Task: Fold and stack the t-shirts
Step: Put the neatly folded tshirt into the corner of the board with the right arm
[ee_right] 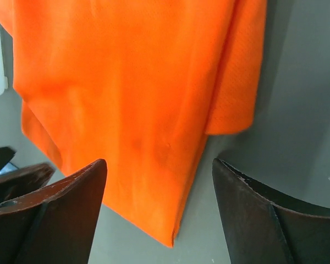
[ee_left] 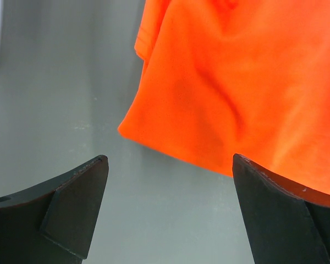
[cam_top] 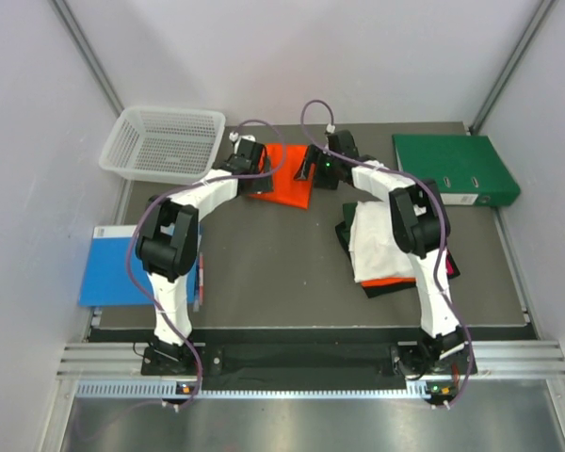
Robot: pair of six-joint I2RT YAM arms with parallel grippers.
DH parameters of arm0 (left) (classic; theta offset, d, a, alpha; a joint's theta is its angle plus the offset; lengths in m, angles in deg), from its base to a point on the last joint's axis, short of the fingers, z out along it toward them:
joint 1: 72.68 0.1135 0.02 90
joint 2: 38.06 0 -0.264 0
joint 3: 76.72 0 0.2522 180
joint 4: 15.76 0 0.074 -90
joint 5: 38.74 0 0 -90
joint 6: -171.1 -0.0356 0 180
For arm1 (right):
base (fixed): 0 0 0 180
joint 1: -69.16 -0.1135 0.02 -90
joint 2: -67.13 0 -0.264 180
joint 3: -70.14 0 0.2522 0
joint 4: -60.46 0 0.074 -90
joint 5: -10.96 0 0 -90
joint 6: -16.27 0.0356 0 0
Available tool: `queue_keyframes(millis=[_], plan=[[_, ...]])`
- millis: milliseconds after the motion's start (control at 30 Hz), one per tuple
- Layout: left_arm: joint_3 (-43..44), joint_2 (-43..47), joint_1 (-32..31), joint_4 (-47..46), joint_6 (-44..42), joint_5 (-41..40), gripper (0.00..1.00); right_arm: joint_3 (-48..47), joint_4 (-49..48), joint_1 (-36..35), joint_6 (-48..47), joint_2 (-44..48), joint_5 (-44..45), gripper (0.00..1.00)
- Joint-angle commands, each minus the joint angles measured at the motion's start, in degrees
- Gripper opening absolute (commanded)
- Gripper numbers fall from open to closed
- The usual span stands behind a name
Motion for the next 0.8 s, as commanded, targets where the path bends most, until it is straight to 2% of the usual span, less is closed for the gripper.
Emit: queue_keyframes(millis=[0,67,133,167,200,233,300,333,400,467,700,767], plan=[[-1.3,8.0,0.0,-2.4,-0.9,-0.3,0.99,-3.8,2.8,-1.4,-0.2,-4.4,4.0,0.76],[-2.0,10.3,0.1,-2.4,-0.8,-0.3,0.99,-5.9,4.5,-2.4,0.0,-7.0,4.7,0.74],[-2.3,11.9,0.1,-2.4,-0.8,0.1,0.99,-10.5,8.0,-3.1,0.2,-10.2,5.7,0.61],[-2.5,13.8,0.1,-2.3,-0.9,0.2,0.99,-12.1,9.4,-3.9,0.2,-11.4,6.2,0.49],[-2.7,14.7,0.1,-2.2,-0.8,0.4,0.99,-15.4,10.6,-4.2,0.2,-12.3,6.1,0.44],[-2.9,15.8,0.3,-2.3,-1.1,0.7,0.99,-16.6,12.9,-4.7,-0.6,-13.3,8.6,0.32],[-3.3,19.1,0.4,-2.2,-1.1,0.9,0.99,-20.0,15.1,-5.6,-1.3,-14.2,9.8,0.21],[-3.5,21.2,0.4,-2.2,-1.4,1.1,0.99,-21.3,18.3,-5.6,-2.0,-15.1,10.0,0.11],[-3.7,23.0,0.4,-1.8,-1.6,1.0,0.99,-22.0,20.2,-5.8,-2.9,-14.7,10.6,0.00],[-4.2,25.4,0.5,-1.5,-1.7,0.5,0.99,-20.3,21.6,-5.9,-4.6,-12.1,13.1,0.00],[-5.5,29.5,0.8,0.6,-1.7,-2.0,0.99,-1.6,19.0,-5.9,-11.1,3.0,18.6,0.00],[-6.2,30.4,0.9,0.8,-1.8,-2.4,0.99,0.9,19.4,-5.7,-12.2,7.2,19.4,0.00]])
